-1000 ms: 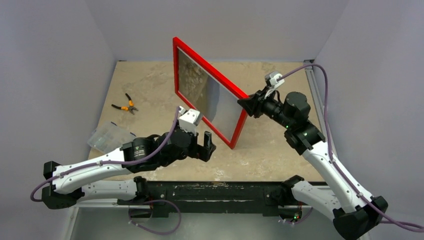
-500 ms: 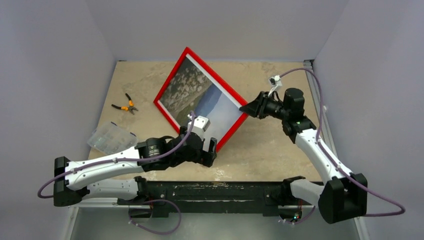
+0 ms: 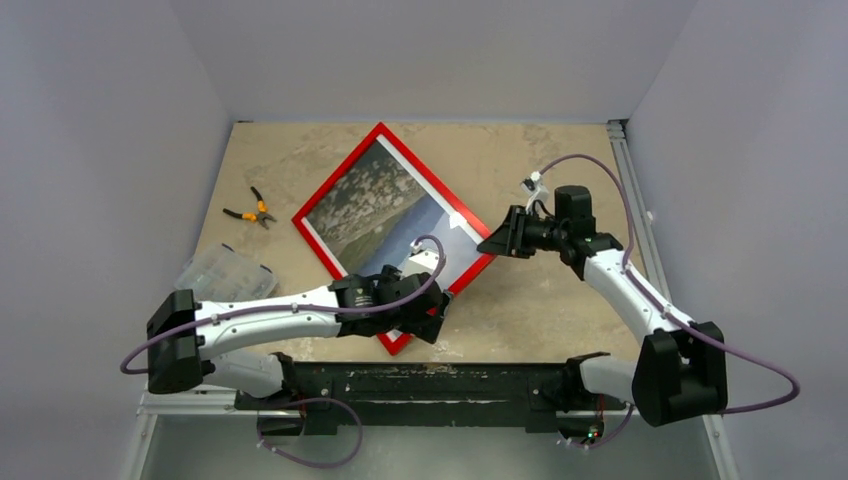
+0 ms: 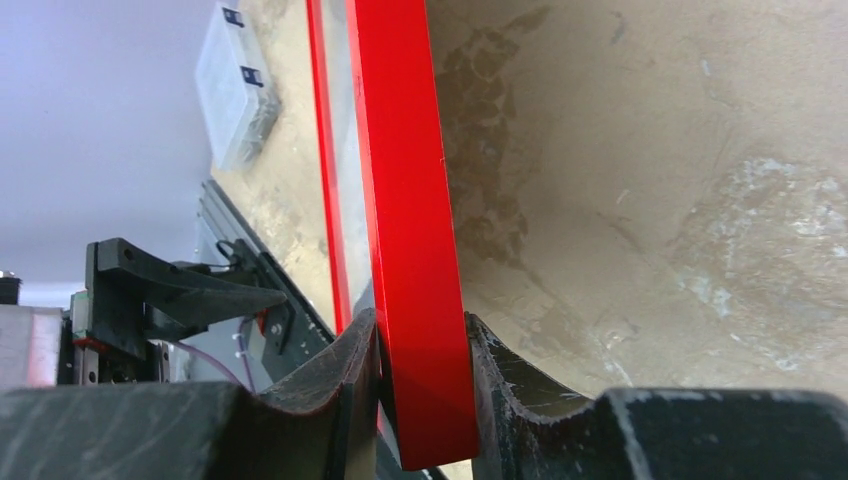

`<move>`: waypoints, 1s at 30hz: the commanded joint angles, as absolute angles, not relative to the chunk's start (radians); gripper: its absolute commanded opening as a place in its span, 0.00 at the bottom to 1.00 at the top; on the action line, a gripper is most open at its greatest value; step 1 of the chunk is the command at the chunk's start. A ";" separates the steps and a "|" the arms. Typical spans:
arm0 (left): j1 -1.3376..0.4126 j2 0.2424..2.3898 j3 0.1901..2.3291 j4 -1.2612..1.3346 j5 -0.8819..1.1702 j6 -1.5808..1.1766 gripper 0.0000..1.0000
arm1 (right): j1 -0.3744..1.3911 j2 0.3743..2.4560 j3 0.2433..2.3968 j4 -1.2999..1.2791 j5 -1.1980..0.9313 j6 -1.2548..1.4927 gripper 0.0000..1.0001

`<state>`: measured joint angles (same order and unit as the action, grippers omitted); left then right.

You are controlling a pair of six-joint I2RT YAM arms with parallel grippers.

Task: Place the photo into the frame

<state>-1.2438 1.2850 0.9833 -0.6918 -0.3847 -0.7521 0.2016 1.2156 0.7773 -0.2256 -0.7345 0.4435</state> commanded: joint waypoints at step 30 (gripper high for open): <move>-1.181 1.552 0.925 -0.462 -0.213 -0.738 0.97 | 0.178 1.287 0.808 -0.307 -0.315 0.319 0.99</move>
<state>-1.1954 1.5707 0.9546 -0.5053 -0.2348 -0.7406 0.1810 1.3403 0.8043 -0.2321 -0.3012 0.2394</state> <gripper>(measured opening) 0.981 0.984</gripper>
